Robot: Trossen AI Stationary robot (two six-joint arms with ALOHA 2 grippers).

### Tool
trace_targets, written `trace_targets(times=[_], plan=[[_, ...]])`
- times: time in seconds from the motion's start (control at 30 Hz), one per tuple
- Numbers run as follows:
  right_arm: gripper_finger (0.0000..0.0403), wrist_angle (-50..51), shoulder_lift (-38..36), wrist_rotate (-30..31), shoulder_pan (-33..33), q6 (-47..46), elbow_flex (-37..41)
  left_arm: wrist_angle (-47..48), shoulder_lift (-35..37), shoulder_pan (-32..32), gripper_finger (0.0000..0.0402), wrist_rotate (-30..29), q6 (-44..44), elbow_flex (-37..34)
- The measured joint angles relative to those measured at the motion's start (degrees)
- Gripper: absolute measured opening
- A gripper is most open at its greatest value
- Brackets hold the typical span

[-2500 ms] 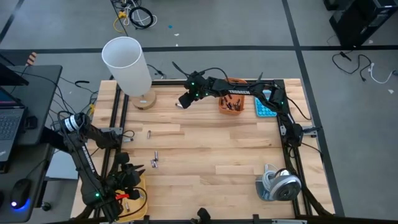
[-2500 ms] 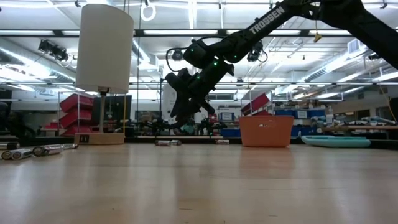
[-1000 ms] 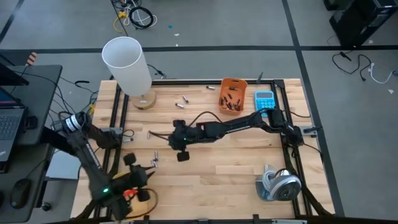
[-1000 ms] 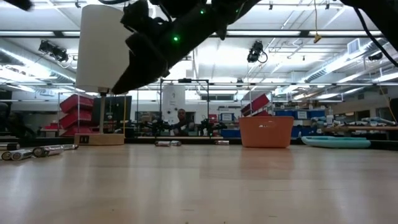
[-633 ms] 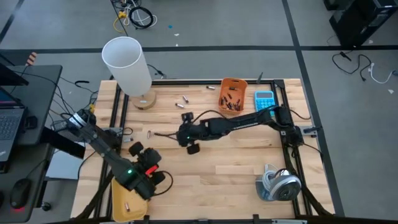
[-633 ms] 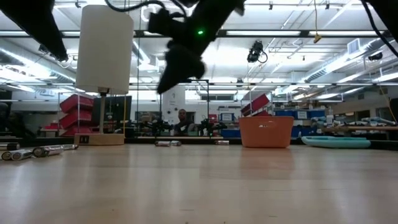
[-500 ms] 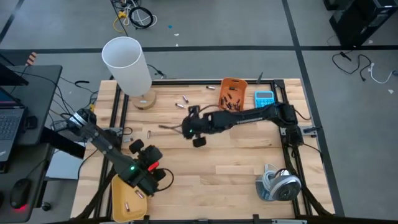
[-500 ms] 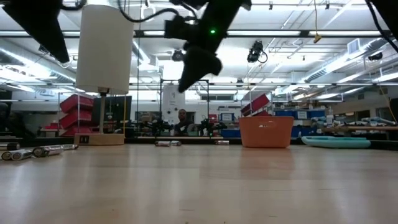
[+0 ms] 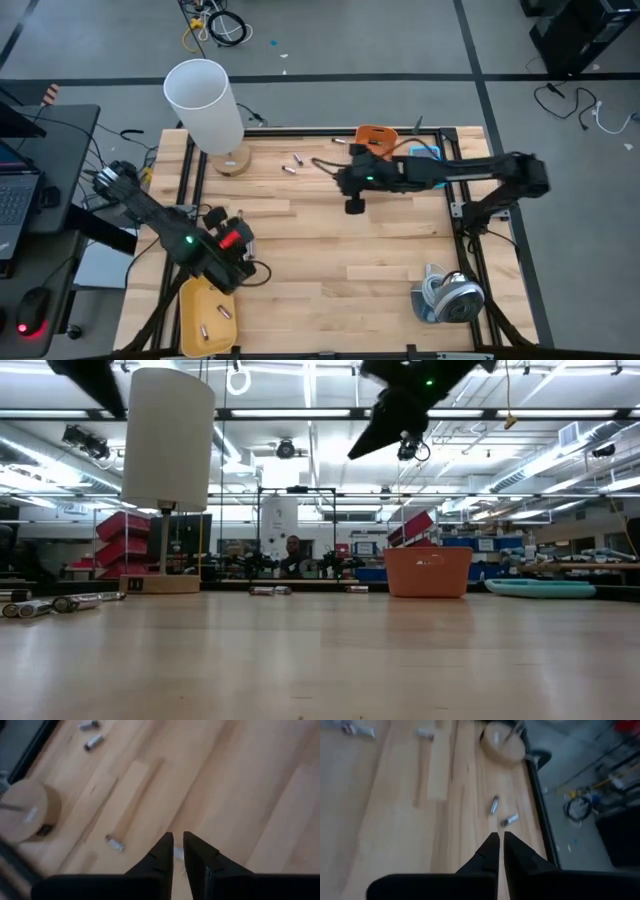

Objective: Sort batteries
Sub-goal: Put the silver battery into the yellow bin

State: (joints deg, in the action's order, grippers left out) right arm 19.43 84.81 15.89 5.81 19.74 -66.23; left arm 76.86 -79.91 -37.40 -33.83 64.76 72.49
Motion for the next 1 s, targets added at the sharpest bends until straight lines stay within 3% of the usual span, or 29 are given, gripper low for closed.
trace_targets(times=[0.1,0.23,0.47,0.77,1.0], plan=[[0.0016,-5.9,-4.3,-0.5,0.2,-0.1,5.1,-8.1,4.0,1.8,0.0029,1.2,0.3,-3.6],[0.0014,-9.4,-6.7,-0.5,0.4,0.6,8.5,-21.0,7.6,4.0,0.0018,7.4,6.3,-12.7],[0.0008,-11.8,-6.2,-0.5,0.4,1.1,9.4,-23.2,8.1,6.8,0.0017,9.7,24.3,-23.5],[0.0009,-12.1,-5.3,-0.5,0.4,0.8,9.5,-28.9,7.5,8.2,0.0018,11.5,27.7,-26.7],[0.0005,-12.3,-5.3,-0.6,0.4,0.8,9.5,-32.0,3.7,8.1,0.0049,12.8,27.6,-26.7]])
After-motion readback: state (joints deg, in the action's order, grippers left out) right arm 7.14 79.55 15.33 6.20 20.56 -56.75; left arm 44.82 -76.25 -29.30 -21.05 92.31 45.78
